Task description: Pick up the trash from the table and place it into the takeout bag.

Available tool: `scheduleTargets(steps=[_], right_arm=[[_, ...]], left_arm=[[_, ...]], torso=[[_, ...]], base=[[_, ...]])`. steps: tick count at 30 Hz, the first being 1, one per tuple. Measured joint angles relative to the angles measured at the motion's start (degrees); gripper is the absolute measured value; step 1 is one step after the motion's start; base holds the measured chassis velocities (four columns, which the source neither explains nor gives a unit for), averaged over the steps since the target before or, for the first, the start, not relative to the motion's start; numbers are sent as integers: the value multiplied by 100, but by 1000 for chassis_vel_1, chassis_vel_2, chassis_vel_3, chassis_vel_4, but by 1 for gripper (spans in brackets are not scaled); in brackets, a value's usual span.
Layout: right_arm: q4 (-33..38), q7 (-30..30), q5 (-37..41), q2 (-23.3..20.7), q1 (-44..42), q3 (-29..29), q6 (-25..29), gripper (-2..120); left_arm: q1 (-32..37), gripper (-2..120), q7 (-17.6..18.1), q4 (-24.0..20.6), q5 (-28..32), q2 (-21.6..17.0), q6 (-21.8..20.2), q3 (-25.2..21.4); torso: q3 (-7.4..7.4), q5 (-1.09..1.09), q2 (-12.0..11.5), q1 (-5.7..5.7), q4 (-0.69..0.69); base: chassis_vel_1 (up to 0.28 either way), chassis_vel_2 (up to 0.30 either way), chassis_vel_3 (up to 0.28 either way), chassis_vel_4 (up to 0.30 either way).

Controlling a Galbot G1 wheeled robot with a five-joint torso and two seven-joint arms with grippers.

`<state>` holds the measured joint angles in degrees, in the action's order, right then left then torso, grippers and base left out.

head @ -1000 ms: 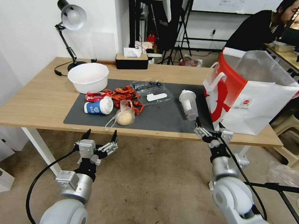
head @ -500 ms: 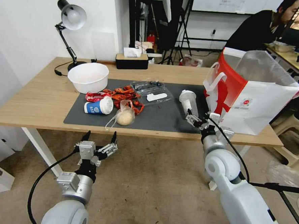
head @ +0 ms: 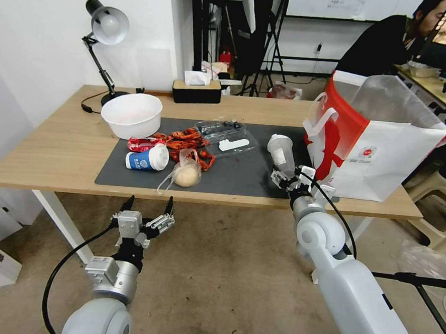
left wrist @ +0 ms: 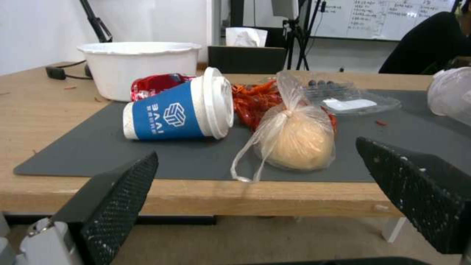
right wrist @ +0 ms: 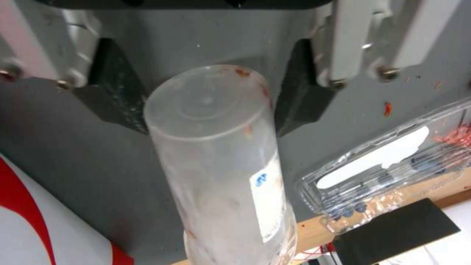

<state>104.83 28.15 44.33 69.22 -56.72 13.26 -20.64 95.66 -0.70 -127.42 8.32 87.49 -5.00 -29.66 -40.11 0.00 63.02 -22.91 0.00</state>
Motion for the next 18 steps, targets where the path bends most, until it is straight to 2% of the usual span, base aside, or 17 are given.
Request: scheduleTargets(steps=[3,10,14,16,17,18], right_arm=[[2,-3,-15,14,-26,11,12,52],[87,-53,-26,-1,-90,53,91,52],[339,-414,-20,-55,-171,152,476,52],[609,-910,70,-122,-255,267,834,52],[609,-910,70,-122,-255,267,834,52],[779,-1326,150,-182,-301,381,1072,52]], left_arm=[[6,100,2,8,-7,1,13,1],[17,100,6,9,-21,6,36,6],[27,100,8,9,-29,7,47,-3],[32,100,10,9,-36,6,54,-7],[32,100,10,9,-36,6,54,-7],[34,100,10,7,-44,6,58,-6]], torso=[[0,0,0,0,0],[0,1,0,0,0],[0,0,0,0,0],[0,0,0,0,0],[0,0,0,0,0],[0,1,0,0,0]], base=[[0,0,0,0],[0,0,0,0],[0,0,0,0],[0,0,0,0],[0,0,0,0],[0,0,0,0]])
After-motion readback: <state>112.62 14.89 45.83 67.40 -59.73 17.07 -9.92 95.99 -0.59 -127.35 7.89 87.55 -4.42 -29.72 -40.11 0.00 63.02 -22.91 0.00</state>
